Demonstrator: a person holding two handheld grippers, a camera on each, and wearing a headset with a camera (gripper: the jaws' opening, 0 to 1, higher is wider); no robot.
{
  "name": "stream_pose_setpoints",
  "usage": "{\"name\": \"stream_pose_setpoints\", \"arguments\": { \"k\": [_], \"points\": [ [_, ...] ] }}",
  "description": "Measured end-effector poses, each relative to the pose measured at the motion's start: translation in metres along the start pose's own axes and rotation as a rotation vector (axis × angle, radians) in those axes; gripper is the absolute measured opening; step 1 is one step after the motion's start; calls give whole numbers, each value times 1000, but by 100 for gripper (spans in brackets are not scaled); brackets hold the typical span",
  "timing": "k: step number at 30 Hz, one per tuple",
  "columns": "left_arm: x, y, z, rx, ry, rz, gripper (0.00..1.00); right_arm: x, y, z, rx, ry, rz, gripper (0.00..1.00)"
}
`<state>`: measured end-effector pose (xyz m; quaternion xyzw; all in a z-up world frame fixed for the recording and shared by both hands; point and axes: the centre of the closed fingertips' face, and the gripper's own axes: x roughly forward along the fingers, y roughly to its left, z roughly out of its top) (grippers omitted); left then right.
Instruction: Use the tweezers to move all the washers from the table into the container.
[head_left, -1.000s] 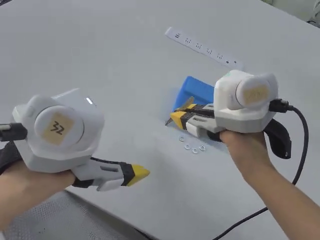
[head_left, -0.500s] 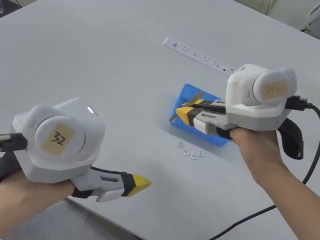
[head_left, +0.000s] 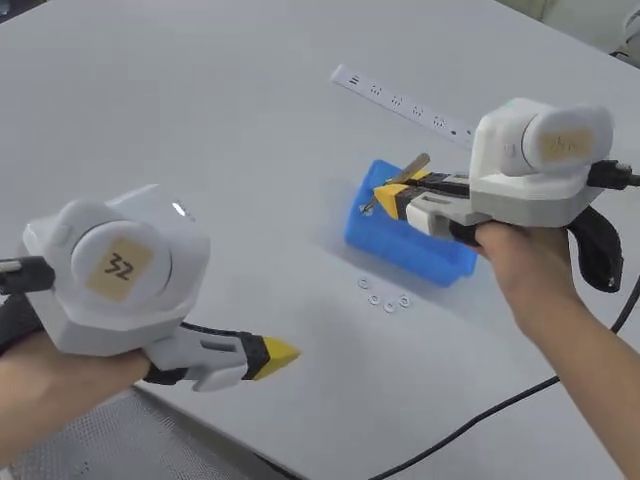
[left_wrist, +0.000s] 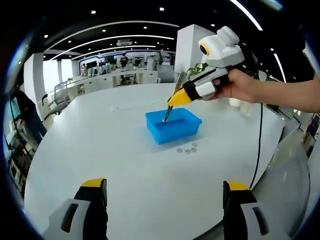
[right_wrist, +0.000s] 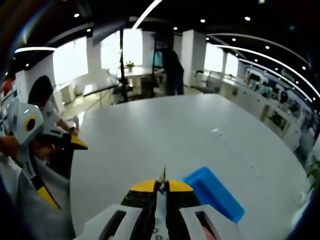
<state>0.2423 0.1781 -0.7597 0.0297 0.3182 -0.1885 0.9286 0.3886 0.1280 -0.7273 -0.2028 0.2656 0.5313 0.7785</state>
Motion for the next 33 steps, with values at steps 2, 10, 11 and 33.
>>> {"name": "stream_pose_setpoints", "arguments": {
  "k": [2, 10, 11, 33],
  "points": [
    [0, 1, 0, 0, 2, 3, 99, 3, -8, -2, 10, 8, -10, 2],
    [2, 5, -1, 7, 15, 11, 99, 21, -34, -13, 15, 40, -69, 2],
    [2, 5, -2, 7, 20, 9, 99, 21, -36, -15, 16, 45, -75, 2],
    [7, 5, -13, -23, 57, 12, 96, 60, -43, -38, 33, 128, -22, 2]
  ]
}}
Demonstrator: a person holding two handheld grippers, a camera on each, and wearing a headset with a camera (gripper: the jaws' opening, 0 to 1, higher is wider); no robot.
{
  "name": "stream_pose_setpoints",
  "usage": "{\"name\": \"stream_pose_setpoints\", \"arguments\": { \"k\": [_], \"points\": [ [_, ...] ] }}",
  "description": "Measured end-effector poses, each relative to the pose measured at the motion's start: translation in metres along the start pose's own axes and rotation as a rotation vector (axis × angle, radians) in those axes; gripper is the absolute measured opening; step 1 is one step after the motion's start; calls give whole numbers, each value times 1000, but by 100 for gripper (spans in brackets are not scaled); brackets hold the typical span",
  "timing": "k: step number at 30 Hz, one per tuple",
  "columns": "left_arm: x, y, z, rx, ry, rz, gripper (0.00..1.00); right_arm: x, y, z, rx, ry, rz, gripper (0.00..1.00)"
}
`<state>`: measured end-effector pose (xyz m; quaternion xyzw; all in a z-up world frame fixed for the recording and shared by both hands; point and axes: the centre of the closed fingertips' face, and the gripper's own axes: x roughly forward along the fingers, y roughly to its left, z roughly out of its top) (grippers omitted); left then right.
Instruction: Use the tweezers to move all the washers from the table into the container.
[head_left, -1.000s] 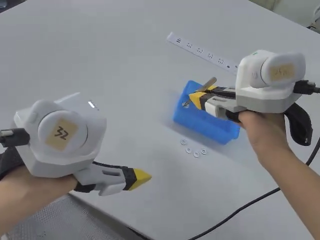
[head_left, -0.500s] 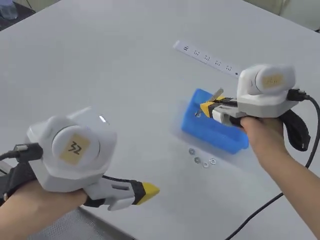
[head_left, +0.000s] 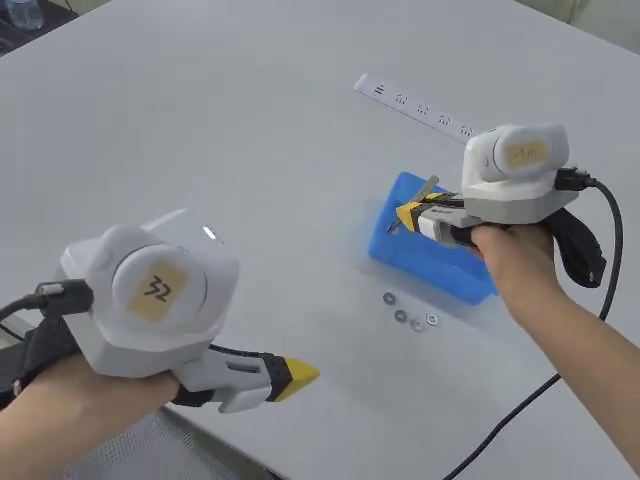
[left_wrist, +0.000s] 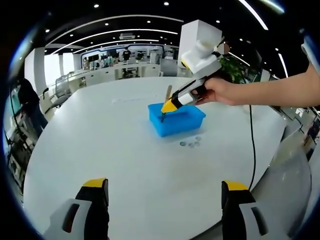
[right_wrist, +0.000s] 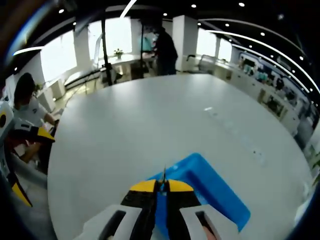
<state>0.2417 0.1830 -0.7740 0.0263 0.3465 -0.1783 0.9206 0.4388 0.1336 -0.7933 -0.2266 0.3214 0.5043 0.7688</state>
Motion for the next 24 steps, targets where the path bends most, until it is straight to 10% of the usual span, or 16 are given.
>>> {"name": "stream_pose_setpoints", "arguments": {
  "k": [24],
  "points": [
    [1, 3, -1, 10, 13, 2, 93, 17, 0, -16, -40, 67, 4, 2]
  ]
}}
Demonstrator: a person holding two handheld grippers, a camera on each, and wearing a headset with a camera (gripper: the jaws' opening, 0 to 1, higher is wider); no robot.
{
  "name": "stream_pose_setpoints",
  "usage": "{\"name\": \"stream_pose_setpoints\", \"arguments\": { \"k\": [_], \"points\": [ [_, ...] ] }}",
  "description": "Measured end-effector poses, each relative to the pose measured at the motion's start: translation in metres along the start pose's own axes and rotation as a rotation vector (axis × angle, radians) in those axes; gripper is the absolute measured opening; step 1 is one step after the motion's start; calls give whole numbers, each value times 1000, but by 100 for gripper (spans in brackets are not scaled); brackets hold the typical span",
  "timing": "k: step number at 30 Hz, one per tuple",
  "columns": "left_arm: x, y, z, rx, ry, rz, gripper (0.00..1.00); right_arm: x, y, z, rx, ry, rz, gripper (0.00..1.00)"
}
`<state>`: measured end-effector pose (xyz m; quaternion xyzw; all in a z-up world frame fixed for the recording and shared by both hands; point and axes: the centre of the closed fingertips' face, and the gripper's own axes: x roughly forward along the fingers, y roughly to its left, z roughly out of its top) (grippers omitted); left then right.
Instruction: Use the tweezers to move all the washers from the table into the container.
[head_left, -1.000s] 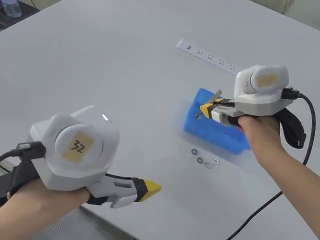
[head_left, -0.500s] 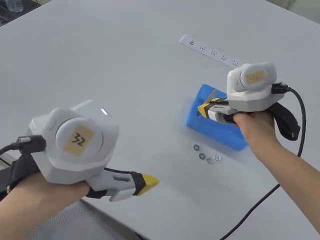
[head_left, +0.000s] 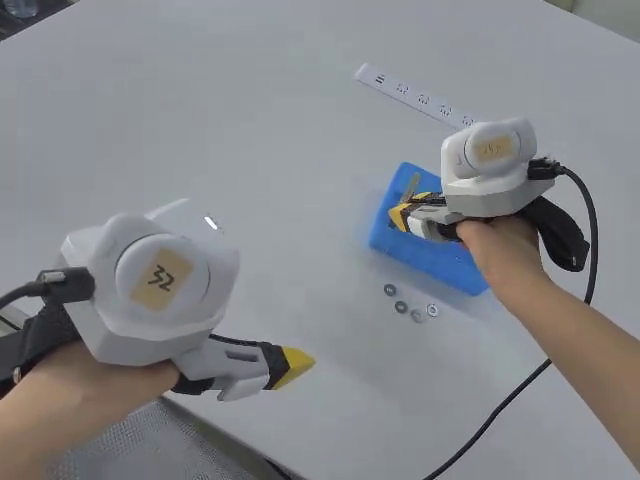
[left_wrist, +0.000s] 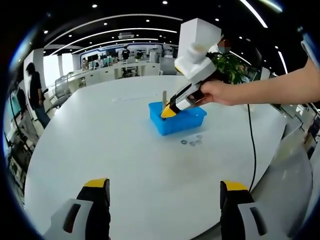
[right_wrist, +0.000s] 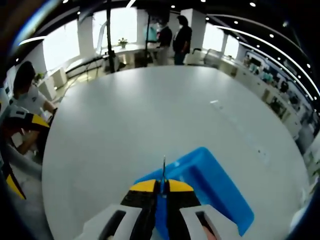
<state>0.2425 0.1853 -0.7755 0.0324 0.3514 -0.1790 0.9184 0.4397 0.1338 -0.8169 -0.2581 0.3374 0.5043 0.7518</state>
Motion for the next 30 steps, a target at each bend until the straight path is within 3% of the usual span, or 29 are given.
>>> {"name": "stream_pose_setpoints", "arguments": {
  "k": [14, 23, 30],
  "points": [
    [-1, 1, 3, 6, -8, 4, 93, -7, 1, 0, 53, -52, -33, 3],
    [-2, -5, 8, 19, -14, -7, 94, -27, -1, 11, 54, -93, -56, 3],
    [-5, -4, 8, 28, -14, 4, 94, -48, 4, 26, 65, -157, -57, 3]
  ]
}}
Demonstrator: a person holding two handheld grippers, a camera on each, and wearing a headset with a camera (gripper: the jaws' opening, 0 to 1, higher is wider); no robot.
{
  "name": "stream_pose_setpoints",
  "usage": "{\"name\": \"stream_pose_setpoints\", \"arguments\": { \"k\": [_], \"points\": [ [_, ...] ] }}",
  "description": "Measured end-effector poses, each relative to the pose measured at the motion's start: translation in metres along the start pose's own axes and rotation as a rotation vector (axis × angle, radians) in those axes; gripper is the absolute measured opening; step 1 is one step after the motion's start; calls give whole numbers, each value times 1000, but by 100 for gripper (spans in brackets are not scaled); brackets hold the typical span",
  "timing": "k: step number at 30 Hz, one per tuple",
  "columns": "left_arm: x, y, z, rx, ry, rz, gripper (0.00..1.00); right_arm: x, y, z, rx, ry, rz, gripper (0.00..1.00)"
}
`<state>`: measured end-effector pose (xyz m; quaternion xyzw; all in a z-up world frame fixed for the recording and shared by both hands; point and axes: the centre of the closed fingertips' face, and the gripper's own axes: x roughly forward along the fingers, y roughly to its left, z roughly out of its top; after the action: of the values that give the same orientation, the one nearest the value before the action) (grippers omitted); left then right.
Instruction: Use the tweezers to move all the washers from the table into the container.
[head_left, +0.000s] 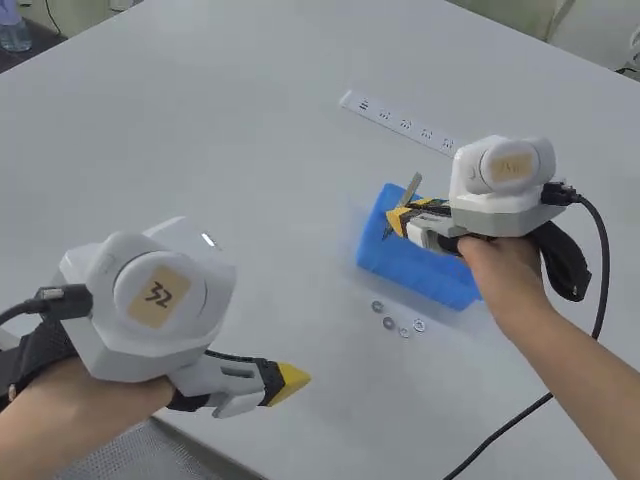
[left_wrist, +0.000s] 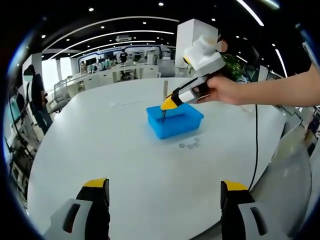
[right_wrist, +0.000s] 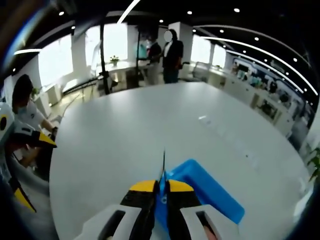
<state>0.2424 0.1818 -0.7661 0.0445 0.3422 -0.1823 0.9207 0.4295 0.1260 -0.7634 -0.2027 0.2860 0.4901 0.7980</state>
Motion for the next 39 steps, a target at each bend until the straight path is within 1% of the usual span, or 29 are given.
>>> {"name": "stream_pose_setpoints", "arguments": {
  "k": [2, 4, 7, 9, 11, 12, 14, 15, 23, 28, 33, 39],
  "points": [
    [-1, 0, -1, 3, 3, 4, 94, -3, 1, 5, -5, -13, -2, 3],
    [-2, 1, -1, 5, 4, 6, 94, -10, 3, 10, -7, -28, -4, 3],
    [-2, 5, -1, -7, 1, 34, 90, -17, 5, 13, -9, -53, -6, 3],
    [-2, 4, -2, -3, -1, 30, 91, -22, 7, 15, -6, -65, -3, 3],
    [-1, 4, -3, -2, 7, 28, 93, -25, 10, 14, -16, -65, -1, 3],
    [-1, 2, -5, 6, 13, 18, 95, -30, 14, 14, -28, -68, -2, 3],
    [-1, 0, -5, 3, 17, 7, 99, -35, 17, 13, -29, -74, 0, 3],
    [-1, -2, -5, 3, 18, -3, 99, -36, 20, 12, -31, -77, 3, 3],
    [0, -3, -4, -3, 13, -9, 99, -53, 37, 5, -15, -83, 13, 3],
    [2, -5, -7, 2, 22, -10, 99, -56, 43, -2, -9, -74, 18, 3],
    [2, -6, -10, 1, 30, -14, 99, -57, 48, -12, -5, -52, 26, 3],
    [2, -6, -12, 2, 35, -14, 99, -49, 51, -33, -4, 8, 35, 3]
  ]
}}
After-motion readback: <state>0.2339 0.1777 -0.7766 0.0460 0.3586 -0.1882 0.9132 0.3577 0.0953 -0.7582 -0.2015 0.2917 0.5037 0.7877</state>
